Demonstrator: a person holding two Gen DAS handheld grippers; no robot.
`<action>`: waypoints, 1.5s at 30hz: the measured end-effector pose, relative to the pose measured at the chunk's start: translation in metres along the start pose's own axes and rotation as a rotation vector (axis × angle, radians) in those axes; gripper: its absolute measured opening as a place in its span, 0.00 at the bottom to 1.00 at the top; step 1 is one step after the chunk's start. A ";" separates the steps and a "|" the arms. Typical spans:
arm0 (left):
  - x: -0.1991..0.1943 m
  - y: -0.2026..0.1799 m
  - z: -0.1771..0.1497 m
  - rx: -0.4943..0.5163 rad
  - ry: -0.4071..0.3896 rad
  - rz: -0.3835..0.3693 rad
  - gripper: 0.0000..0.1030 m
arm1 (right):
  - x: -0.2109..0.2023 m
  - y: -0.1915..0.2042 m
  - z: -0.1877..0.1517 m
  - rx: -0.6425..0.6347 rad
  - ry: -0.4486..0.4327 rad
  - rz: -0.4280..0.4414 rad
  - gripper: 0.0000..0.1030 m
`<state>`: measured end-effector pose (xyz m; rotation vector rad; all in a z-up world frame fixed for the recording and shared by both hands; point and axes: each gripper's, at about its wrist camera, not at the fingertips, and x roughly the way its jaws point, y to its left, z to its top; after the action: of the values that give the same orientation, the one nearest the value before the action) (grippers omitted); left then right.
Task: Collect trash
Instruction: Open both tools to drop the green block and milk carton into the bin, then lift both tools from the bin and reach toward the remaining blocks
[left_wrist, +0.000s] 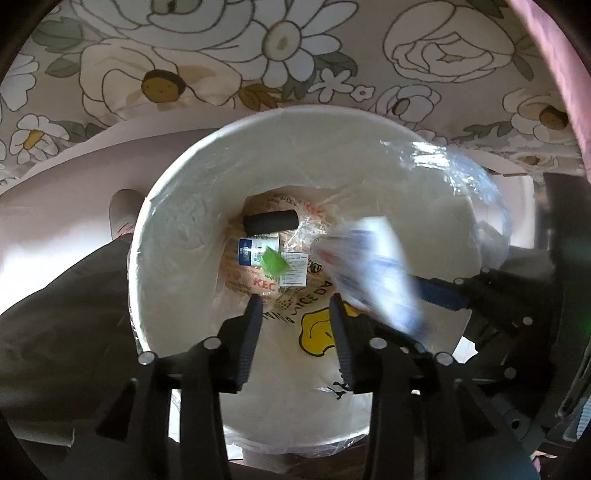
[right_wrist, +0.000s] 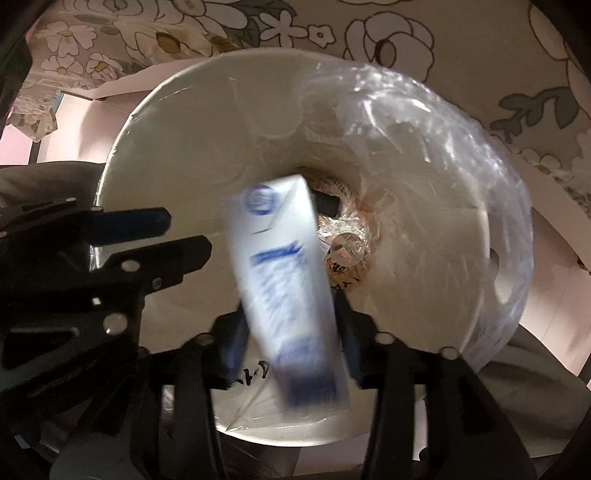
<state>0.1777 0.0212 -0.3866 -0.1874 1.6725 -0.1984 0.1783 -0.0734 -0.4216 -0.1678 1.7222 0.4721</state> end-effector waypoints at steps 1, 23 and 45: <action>0.000 0.000 0.000 0.000 0.000 0.002 0.39 | 0.002 0.001 0.001 -0.001 -0.001 0.002 0.49; -0.027 -0.010 -0.010 0.048 -0.059 0.050 0.40 | -0.028 0.000 -0.019 -0.032 -0.064 -0.008 0.49; -0.250 -0.039 -0.021 0.198 -0.516 0.208 0.39 | -0.249 0.022 -0.053 -0.209 -0.437 -0.128 0.49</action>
<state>0.1843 0.0437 -0.1338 0.0818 1.1405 -0.1420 0.1748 -0.1109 -0.1693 -0.3004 1.2269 0.5487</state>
